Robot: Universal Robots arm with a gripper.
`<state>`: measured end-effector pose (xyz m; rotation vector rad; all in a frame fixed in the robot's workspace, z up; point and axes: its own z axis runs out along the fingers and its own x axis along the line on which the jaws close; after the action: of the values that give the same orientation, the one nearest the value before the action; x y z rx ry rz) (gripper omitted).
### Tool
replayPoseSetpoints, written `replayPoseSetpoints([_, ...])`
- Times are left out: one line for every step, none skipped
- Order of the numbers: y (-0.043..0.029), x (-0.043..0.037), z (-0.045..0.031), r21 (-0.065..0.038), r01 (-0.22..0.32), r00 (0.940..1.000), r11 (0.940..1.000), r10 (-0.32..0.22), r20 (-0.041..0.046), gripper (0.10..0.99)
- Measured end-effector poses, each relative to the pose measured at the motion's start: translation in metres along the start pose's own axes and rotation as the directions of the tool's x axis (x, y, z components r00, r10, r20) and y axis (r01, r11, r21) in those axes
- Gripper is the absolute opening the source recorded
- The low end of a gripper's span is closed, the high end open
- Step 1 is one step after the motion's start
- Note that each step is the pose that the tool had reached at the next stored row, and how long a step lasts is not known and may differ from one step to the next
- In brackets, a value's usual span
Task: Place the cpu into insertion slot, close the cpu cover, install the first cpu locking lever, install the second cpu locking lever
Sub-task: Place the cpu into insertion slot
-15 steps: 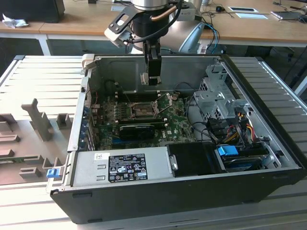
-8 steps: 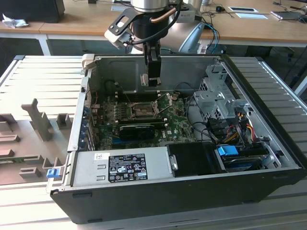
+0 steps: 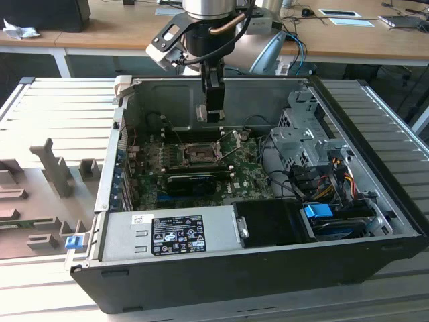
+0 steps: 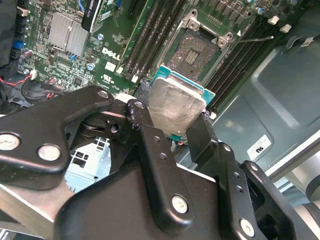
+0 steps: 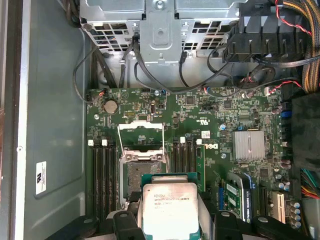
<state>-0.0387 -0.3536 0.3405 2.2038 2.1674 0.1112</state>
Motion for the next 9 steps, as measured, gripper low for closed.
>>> replayPoseSetpoints([-0.0001,0.0000,0.0006,0.000,-0.002,1.0000,1.0000,0.002,0.0001,0.533])
replayPoseSetpoints([-0.0001,0.0000,0.0011,0.000,-0.003,1.0000,1.0000,0.003,0.0003,0.533])
replayPoseSetpoints([-0.0001,0.0000,0.0013,0.000,-0.004,1.0000,1.0000,0.004,0.0004,0.533])
replayPoseSetpoints([-0.0001,0.0000,0.0016,0.000,-0.004,1.0000,1.0000,0.004,0.0005,0.533])
replayPoseSetpoints([-0.0002,0.0000,0.0021,0.000,-0.005,1.0000,1.0000,0.005,0.0005,0.533])
replayPoseSetpoints([-0.0002,0.0000,0.0028,0.000,-0.007,1.0000,1.0000,0.007,0.0006,0.533])
replayPoseSetpoints([-0.0003,-0.0001,0.0032,0.000,-0.008,1.0000,1.0000,0.008,0.0008,0.533])
replayPoseSetpoints([-0.0003,-0.0001,0.0038,0.000,-0.009,1.0000,1.0000,0.009,0.0008,0.533])
replayPoseSetpoints([-0.0004,-0.0001,0.0044,0.000,-0.011,0.9999,0.9999,0.011,0.0009,0.533])
